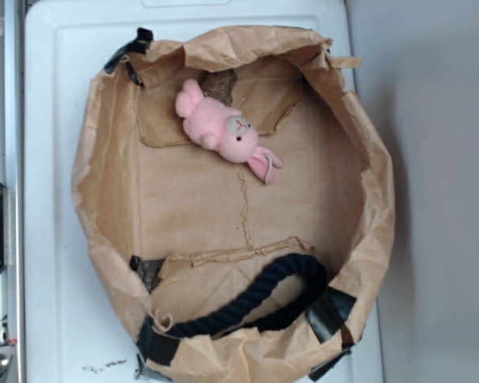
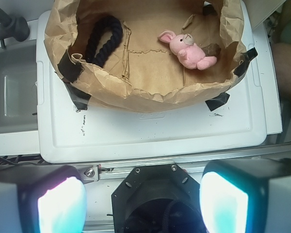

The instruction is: Grab the pink bunny.

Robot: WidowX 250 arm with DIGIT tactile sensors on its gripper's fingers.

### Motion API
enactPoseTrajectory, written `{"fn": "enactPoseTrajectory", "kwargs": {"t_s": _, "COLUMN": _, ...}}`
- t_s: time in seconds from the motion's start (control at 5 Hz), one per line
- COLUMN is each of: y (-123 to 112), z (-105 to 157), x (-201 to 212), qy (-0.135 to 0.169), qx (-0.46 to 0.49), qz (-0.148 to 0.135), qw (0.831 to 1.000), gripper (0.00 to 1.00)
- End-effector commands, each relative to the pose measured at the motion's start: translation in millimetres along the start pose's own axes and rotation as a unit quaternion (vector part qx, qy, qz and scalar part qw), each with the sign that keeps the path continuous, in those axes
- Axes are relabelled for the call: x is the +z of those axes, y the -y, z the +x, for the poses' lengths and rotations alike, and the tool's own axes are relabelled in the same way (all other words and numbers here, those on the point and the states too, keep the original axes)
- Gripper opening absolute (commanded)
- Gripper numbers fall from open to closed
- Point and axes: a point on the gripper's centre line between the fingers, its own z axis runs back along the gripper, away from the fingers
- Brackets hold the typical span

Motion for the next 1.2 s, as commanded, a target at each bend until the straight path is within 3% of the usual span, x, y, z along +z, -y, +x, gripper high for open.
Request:
{"fn": "enactPoseTrajectory", "kwargs": {"t_s": 0.0, "y": 0, "z": 0, "x": 0, "qy": 0.000, "qx": 0.000, "qz": 0.000, "qw": 1.000, "gripper": 1.00}}
{"fn": "enactPoseTrajectory", "kwargs": {"t_s": 0.2, "y": -3, "z": -4, "x": 6, "qy": 0.011, "qx": 0.005, "qz": 0.008, "qw": 1.000, "gripper": 1.00}}
{"fn": "enactPoseTrajectory", "kwargs": {"t_s": 0.6, "y": -16, "z": -5, "x": 1, "qy": -0.001, "qx": 0.027, "qz": 0.006, "qw": 1.000, "gripper": 1.00}}
{"fn": "enactPoseTrajectory", "kwargs": {"t_s": 0.8, "y": -1, "z": -1, "x": 1, "qy": 0.004, "qx": -0.019, "qz": -0.020, "qw": 1.000, "gripper": 1.00}}
{"fn": "enactPoseTrajectory", "kwargs": {"t_s": 1.0, "y": -1, "z": -1, "x": 1, "qy": 0.004, "qx": -0.019, "qz": -0.020, "qw": 1.000, "gripper": 1.00}}
